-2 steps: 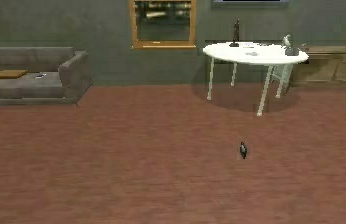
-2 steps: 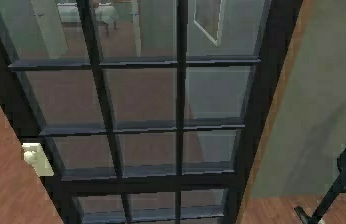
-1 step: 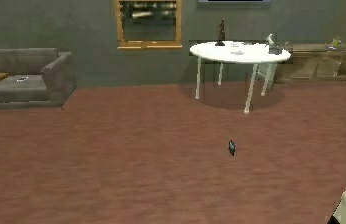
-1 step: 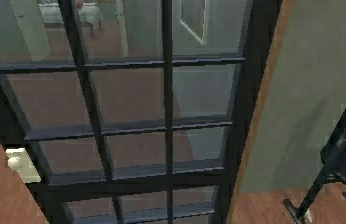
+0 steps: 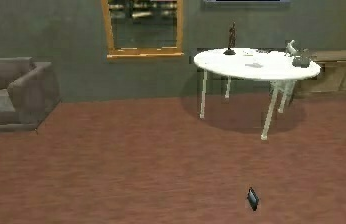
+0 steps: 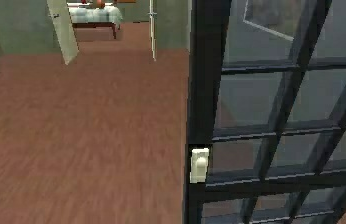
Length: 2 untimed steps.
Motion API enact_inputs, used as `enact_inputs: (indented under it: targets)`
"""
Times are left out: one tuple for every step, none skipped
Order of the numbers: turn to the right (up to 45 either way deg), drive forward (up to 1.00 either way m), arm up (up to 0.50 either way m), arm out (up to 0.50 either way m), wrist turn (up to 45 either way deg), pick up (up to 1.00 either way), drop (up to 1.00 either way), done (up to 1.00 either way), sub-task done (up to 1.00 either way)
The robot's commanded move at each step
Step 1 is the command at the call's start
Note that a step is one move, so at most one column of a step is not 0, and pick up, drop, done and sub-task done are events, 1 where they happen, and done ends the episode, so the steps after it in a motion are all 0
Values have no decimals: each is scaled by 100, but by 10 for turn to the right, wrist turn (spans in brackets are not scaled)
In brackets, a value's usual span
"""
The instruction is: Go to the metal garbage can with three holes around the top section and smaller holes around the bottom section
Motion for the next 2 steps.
enact_inputs:
  targets:
    - [330, 0, 0, 0, 0, 0, 0, 0, 0]
    - [0, 35, 0, 0, 0, 0, 0, 0, 0]
